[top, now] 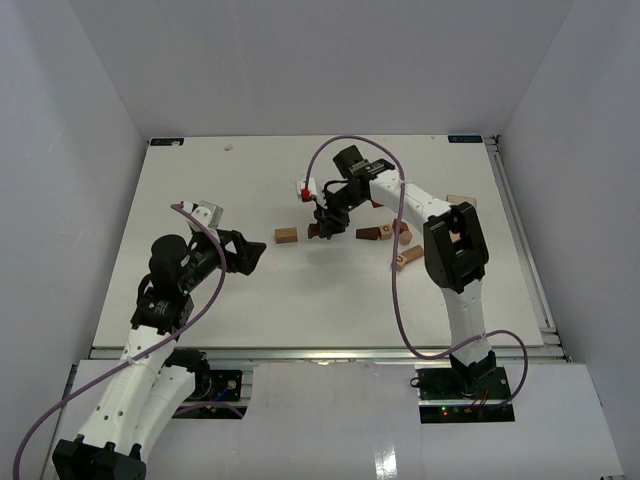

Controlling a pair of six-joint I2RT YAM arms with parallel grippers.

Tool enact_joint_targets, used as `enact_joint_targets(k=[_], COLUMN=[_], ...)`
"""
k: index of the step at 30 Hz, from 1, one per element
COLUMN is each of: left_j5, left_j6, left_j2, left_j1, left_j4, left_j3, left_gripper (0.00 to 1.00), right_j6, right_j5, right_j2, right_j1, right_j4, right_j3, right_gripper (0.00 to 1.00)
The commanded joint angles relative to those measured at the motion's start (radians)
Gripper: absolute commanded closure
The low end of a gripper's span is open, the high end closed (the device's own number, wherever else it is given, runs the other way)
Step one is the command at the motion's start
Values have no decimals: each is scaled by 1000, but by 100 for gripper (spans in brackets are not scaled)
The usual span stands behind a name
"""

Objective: Build the wood block tower

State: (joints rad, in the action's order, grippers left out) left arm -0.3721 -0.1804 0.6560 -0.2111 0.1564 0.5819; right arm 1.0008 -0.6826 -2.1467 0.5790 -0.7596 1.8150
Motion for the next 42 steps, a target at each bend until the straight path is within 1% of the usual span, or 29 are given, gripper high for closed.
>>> enact_joint_targets(k=[1, 13, 17, 24, 27, 29, 31, 34, 42], left_j5=[4, -8, -7, -5, -5, -7, -6, -7, -7], left_j6=[6, 7, 7, 9, 10, 10, 11, 12, 13], left_j2=[-24, -27, -30, -30, -30, -30, -30, -30, -27], left_j1=[3, 3, 3, 4, 4, 3, 3, 3, 4], left_j4=[-14, -17, -17, -16, -17, -17, -17, -17, -17], left_j3=[-2, -2, -2, -4, -4, -4, -4, -5, -4], left_gripper=[2, 2, 2, 2, 2, 2, 2, 2, 2], right_j6=[21, 27, 27, 30, 32, 32, 32, 37, 37], right_j5=[-3, 80, 107, 145, 147, 147, 145, 143, 143], right_j2=[-49, -184, -213, -255, -259, -257, -254, -247, -237], right_j1=[18, 33, 36, 40, 45, 45, 48, 54, 67], right_j4=[-47, -59, -58, -58, -58, -58, -57, -58, -56], right_j3=[84, 213, 240, 277, 276, 270, 262, 249, 225], right_gripper=[92, 92, 90, 83, 76, 69, 65, 64, 63])
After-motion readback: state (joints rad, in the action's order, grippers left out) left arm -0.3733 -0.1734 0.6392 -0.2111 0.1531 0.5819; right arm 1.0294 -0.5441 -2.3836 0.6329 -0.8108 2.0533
